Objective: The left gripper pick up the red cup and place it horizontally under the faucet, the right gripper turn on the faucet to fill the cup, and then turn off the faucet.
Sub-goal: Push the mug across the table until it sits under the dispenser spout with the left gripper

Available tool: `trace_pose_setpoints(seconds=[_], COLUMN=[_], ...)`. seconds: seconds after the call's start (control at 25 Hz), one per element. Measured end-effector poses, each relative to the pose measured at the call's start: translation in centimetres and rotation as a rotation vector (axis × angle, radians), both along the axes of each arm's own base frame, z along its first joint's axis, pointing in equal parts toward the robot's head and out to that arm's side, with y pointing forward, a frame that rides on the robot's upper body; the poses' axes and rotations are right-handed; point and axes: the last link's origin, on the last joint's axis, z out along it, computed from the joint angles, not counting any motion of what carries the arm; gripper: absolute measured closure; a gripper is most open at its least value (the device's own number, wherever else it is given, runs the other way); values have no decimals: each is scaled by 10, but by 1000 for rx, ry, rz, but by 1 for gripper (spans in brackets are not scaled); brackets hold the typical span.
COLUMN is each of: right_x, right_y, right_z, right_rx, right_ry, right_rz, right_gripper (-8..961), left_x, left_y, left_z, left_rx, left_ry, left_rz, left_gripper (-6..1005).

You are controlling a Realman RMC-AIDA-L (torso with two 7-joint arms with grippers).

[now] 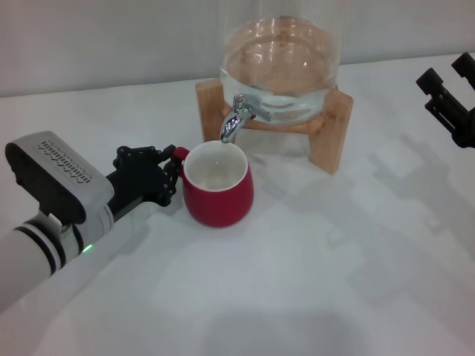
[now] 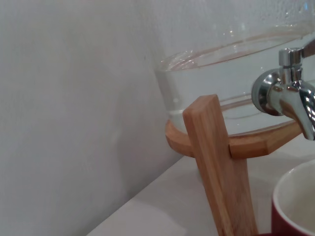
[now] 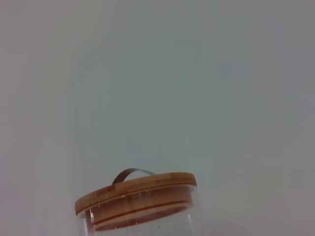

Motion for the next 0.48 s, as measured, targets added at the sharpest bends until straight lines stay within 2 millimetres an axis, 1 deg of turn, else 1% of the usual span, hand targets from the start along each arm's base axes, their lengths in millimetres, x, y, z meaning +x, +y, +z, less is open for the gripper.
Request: trace_pose_setpoints(seconds=[0.48], right_x=[-1], right_y=[1], right_z=[0], right_rx=[0], right_ry=[0], right_rz=[5], right_gripper=[98], left_x=[0], left_y=[1], left_z=[0], left_rx=[2], left_ry=[7], left_rz=[1], left_gripper=[877])
